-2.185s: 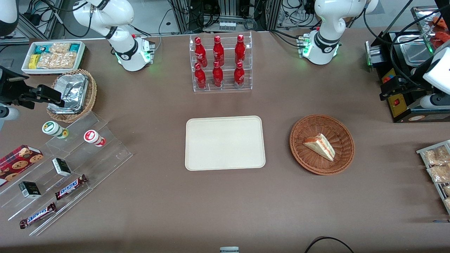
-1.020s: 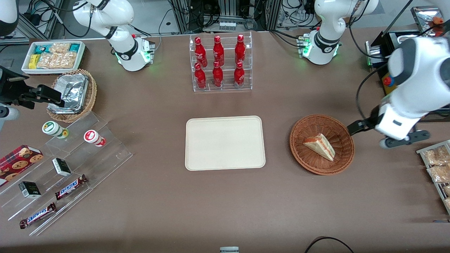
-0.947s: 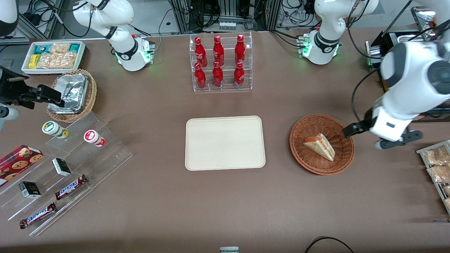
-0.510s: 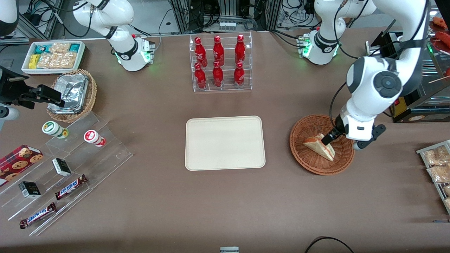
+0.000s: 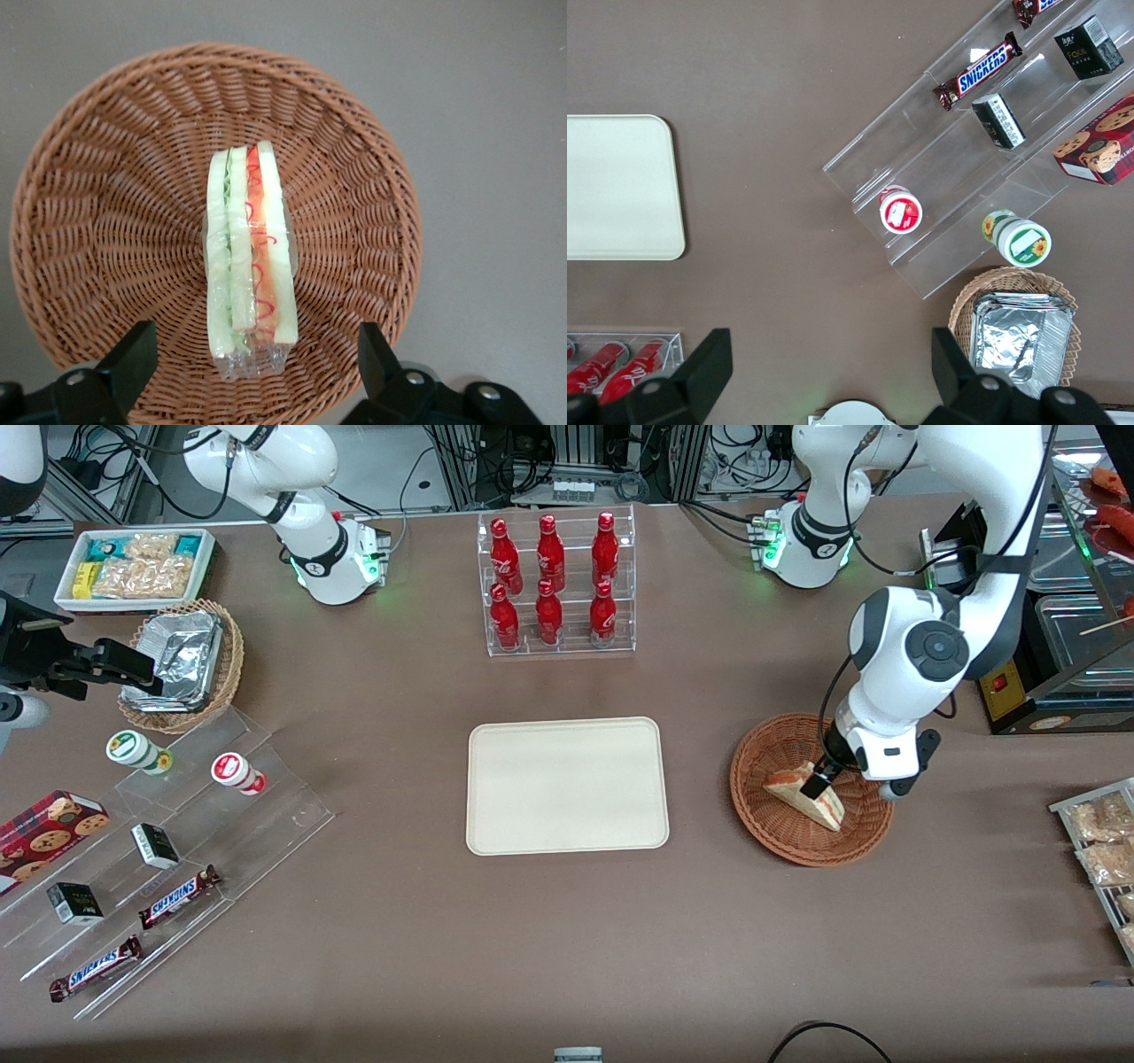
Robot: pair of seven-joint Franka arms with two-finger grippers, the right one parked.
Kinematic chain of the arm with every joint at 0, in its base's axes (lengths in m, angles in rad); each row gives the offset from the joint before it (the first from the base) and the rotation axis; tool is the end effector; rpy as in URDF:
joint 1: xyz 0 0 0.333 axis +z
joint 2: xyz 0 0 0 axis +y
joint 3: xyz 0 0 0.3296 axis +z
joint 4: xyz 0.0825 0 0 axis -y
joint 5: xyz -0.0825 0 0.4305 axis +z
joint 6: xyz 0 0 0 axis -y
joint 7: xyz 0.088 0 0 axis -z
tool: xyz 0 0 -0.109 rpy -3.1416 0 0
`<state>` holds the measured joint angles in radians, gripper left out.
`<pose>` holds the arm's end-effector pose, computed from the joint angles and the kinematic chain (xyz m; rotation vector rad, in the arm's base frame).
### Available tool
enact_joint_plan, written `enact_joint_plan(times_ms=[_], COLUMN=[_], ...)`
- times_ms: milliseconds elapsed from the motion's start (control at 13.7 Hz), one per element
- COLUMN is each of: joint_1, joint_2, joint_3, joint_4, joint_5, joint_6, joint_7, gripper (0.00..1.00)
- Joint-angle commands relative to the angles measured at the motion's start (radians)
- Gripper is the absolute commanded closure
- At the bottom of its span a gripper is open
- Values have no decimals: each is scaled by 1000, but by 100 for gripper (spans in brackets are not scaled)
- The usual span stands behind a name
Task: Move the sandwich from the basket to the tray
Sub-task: 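Lower the left gripper and close it on the wrapped sandwich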
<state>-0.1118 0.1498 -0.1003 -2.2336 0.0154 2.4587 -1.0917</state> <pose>0.5696 -0.1227 0.2891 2.8027 1.3019 0.0891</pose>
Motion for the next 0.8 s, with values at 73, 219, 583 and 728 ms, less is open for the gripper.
enact_joint_plan(times_ms=[73, 219, 583, 728], joint_1=[-9, -9, -6, -6], joint_2=[46, 71, 120, 117], joint_3=[4, 4, 7, 8], joint_4=[-18, -17, -11, -4], joint_5=[14, 14, 12, 12], joint_6=[54, 56, 105, 103], joint_7=[-51, -53, -85, -85], gripper=[0, 0, 56, 100])
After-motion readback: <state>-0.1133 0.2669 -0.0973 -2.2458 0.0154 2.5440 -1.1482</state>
